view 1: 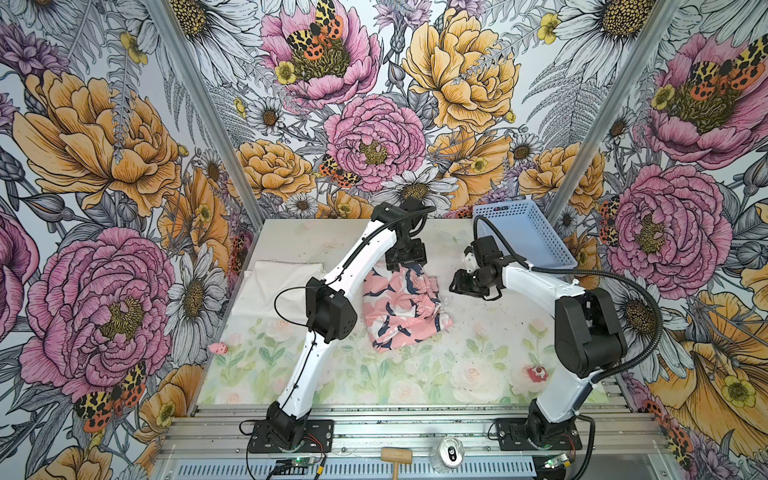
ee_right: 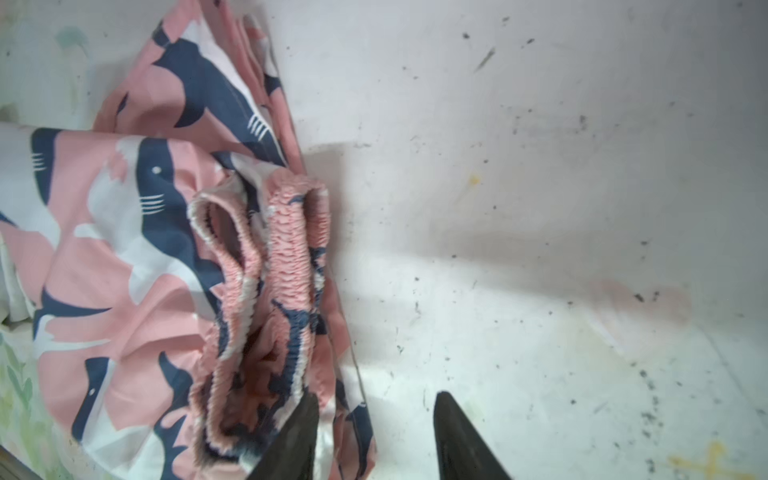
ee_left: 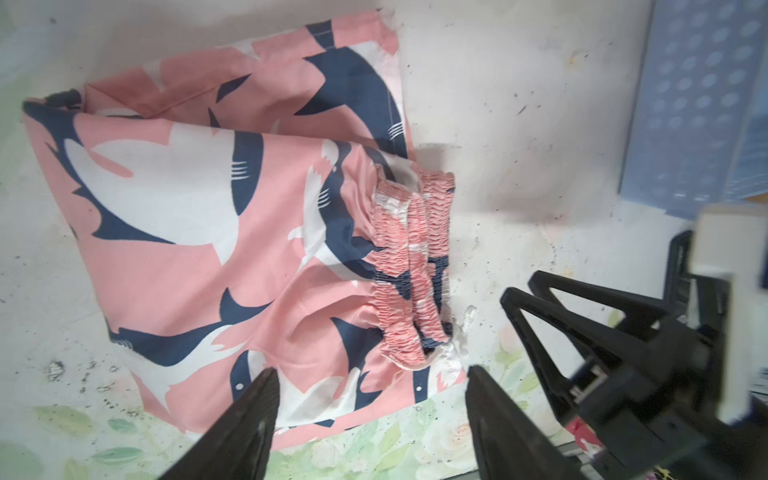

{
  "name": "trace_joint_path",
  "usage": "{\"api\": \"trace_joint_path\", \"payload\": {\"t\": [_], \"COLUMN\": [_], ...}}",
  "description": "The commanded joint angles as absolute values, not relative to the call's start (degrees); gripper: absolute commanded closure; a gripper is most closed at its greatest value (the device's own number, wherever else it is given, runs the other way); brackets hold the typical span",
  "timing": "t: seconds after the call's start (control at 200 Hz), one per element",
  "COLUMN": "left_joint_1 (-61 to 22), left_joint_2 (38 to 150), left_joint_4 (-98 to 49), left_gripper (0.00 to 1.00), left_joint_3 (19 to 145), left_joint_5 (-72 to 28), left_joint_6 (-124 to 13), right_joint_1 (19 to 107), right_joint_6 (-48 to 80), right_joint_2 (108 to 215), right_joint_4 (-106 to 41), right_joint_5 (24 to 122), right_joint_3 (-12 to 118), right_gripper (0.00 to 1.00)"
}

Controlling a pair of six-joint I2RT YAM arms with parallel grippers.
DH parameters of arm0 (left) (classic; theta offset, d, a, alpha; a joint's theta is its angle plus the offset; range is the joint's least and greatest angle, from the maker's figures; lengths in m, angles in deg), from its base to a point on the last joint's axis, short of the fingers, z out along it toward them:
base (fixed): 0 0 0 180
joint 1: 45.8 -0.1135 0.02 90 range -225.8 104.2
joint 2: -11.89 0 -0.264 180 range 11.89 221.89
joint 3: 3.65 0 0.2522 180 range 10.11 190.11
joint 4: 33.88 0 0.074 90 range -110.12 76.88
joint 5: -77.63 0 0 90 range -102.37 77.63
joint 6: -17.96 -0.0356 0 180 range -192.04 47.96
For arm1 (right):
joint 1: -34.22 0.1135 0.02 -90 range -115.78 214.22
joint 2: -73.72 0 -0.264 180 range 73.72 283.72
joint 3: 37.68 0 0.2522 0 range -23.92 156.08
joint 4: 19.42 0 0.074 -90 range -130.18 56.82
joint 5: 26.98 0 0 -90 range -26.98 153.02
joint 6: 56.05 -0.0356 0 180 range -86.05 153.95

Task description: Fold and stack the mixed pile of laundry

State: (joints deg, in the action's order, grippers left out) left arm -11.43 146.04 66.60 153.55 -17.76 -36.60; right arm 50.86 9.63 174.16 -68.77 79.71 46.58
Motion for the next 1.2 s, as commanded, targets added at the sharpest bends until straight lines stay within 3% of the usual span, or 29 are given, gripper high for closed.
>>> {"api": "trace_joint_path", "payload": {"t": [0.0, 0.14, 0.285, 0.55, 0.791, 1.191], "left_joint_1": [-14.76, -18.26, -20.03, -22.18, -23.76, -25.65], "left_joint_2": [138.45, 133.19, 133.12, 135.39, 133.92, 133.18], "left_joint_4": [61.29, 51.33, 45.91, 42.88, 40.47, 39.55], "left_gripper": [0.26, 0.26, 0.25, 0.24, 0.23, 0.21], "left_joint_3": [143.86, 129.03, 123.00, 118.77, 115.03, 114.52], "left_joint_5": [-15.06, -16.72, -18.02, -18.99, -19.77, -20.72], "left_joint_6": [-38.56, -39.17, -40.86, -43.42, -44.08, -45.41], "right_joint_1": [55.47, 60.87, 62.68, 59.32, 56.47, 55.05], "right_joint_6": [9.97, 8.68, 9.42, 11.50, 11.42, 14.86], "right_joint_2": [173.30, 175.75, 180.03, 183.46, 180.28, 190.94], "right_joint_4": [-70.36, -70.27, -70.27, -70.27, -70.89, -71.06], "right_joint_5": [81.03, 81.95, 78.28, 74.39, 79.24, 80.72], "right_joint_3": [49.09, 52.95, 53.63, 50.14, 53.81, 66.84], "right_gripper": [0.52, 0.52, 0.53, 0.58, 0.59, 0.49]}}
